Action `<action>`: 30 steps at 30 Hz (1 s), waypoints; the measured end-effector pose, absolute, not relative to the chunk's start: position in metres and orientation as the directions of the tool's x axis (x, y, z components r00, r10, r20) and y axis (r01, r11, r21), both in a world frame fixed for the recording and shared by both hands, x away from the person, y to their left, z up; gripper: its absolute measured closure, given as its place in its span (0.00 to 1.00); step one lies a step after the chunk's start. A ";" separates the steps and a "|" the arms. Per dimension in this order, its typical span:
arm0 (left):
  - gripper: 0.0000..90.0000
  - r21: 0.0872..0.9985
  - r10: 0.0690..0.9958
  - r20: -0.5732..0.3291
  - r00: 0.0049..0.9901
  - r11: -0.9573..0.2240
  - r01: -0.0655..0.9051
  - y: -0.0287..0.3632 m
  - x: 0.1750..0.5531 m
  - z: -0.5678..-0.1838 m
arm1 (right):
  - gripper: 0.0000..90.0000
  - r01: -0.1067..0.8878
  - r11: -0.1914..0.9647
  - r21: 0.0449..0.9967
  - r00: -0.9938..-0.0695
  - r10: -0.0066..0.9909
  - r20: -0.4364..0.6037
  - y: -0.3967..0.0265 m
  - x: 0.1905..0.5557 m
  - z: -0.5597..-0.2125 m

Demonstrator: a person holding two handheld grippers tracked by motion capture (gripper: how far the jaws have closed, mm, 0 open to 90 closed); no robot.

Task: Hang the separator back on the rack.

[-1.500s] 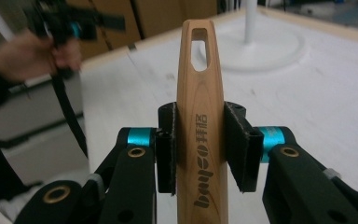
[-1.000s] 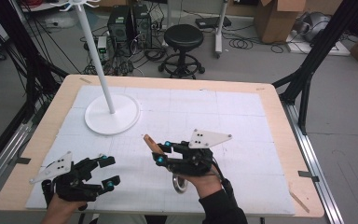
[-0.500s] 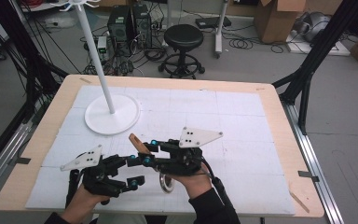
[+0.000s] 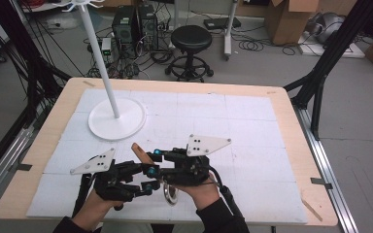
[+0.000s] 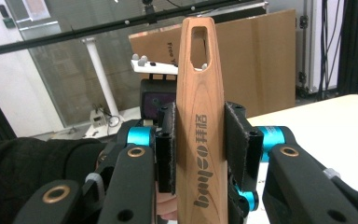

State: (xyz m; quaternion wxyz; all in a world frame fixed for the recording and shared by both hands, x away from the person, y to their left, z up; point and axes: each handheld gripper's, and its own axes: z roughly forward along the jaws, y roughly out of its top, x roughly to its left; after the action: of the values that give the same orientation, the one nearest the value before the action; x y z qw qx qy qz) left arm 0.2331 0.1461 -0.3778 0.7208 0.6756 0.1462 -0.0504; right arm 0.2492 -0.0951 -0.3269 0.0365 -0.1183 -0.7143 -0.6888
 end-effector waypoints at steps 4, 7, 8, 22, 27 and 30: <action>0.64 0.958 0.124 -0.284 0.951 0.082 0.276 0.144 0.233 -0.377 | 0.74 0.223 0.022 0.974 -0.969 0.114 0.220 -0.094 0.249 -0.329; 0.67 0.960 0.119 -0.277 0.953 0.080 0.269 0.144 0.233 -0.376 | 0.75 0.227 0.012 0.974 -0.969 0.105 0.224 -0.094 0.249 -0.330; 0.69 0.962 0.121 -0.271 0.955 0.077 0.263 0.144 0.232 -0.376 | 0.75 0.228 0.009 0.974 -0.968 0.105 0.226 -0.094 0.249 -0.330; 0.76 0.955 0.274 -0.283 0.919 -0.006 0.295 0.148 0.229 -0.375 | 0.35 0.222 -0.011 0.975 -0.935 0.280 0.216 -0.110 0.243 -0.326; 0.76 0.953 0.380 -0.253 0.890 -0.061 0.297 0.149 0.230 -0.376 | 0.35 0.157 0.055 0.986 -0.905 0.408 0.121 -0.114 0.233 -0.314; 0.76 0.952 0.399 -0.241 0.885 -0.078 0.295 0.147 0.228 -0.376 | 0.38 0.135 0.114 0.984 -0.898 0.434 0.073 -0.106 0.229 -0.309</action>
State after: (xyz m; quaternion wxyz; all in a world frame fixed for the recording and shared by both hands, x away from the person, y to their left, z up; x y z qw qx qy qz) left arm 0.2285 0.1466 -0.3755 0.6364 0.7330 0.2367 0.0411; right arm 0.2290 -0.1062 -0.3091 -0.1172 -0.1930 -0.7372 -0.6368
